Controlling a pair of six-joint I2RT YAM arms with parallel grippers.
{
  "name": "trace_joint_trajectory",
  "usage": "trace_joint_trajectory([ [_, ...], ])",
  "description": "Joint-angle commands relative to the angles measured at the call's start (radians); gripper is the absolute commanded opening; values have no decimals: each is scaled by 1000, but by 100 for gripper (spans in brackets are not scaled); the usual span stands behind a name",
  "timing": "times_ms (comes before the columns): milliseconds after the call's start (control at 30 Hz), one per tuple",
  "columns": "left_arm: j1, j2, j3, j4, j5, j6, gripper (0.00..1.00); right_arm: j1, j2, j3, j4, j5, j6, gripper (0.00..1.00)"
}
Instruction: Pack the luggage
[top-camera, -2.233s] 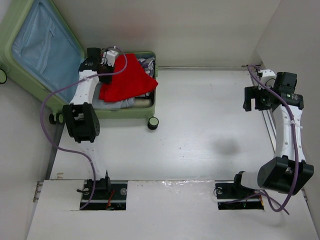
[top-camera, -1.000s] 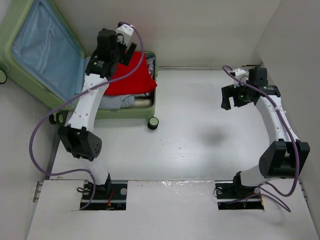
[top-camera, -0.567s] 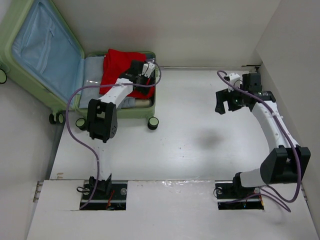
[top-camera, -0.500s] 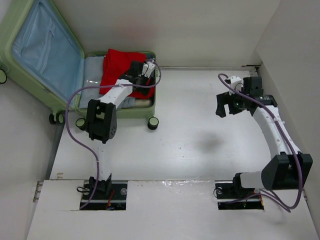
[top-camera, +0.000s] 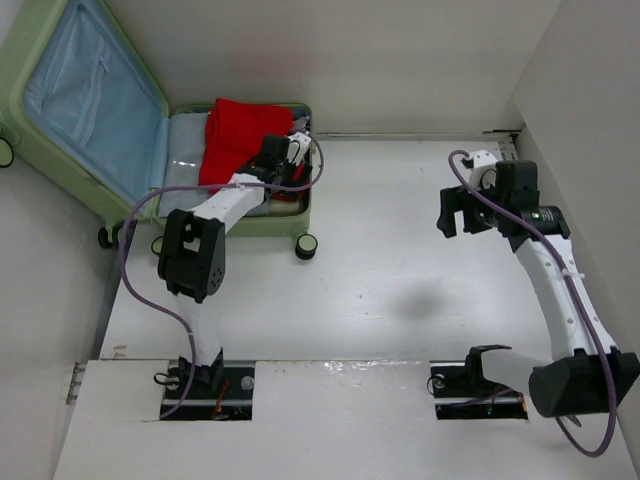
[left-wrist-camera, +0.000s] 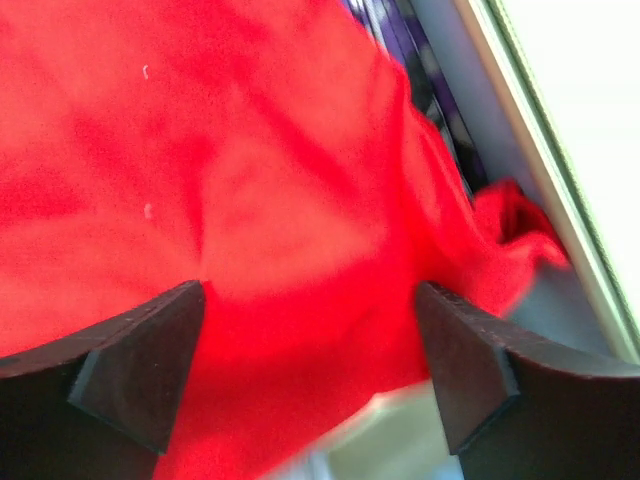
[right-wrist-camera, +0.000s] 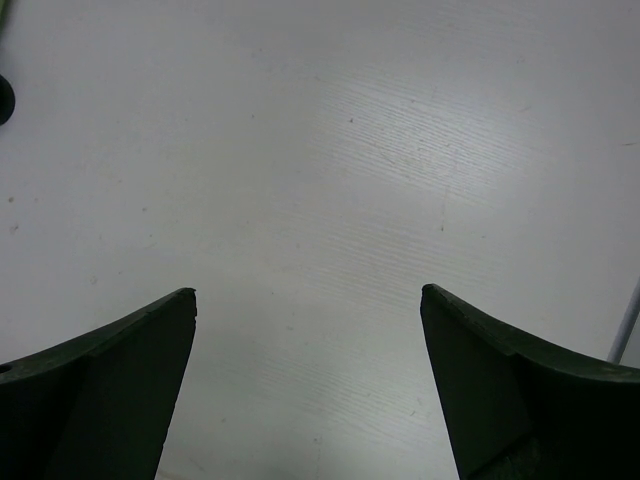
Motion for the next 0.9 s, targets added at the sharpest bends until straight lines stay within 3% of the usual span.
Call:
trace_joint_trajectory([
  [0,9,-132,119,-243,49,-91,86,111,67,115,6,87,41,97],
  [100,59,-206,231,-311,16,-148,98,244,183,240,58,138,66,97],
  [200,126,-269,368,-378,-17,-160,100,320,376,378,113,138,66,99],
  [300,171,-361,402,-388,-61,-108,100,369,624,640,136,111,66,99],
  [333,199,-382,402,-374,-92,-93,100,384,692,795,146,77,66,99],
  [500,315,-422,464,-298,-365,-34,100,427,1141,1269,187,6,130,99],
  [600,400,-401,539,-245,-500,21,100,436,1239,1317,314,-14,199,97],
  [733,479,-321,658,-179,-652,114,100,459,1298,1173,645,-14,318,95],
  [867,533,-220,695,-126,-725,231,100,479,1413,1254,646,-75,340,92],
])
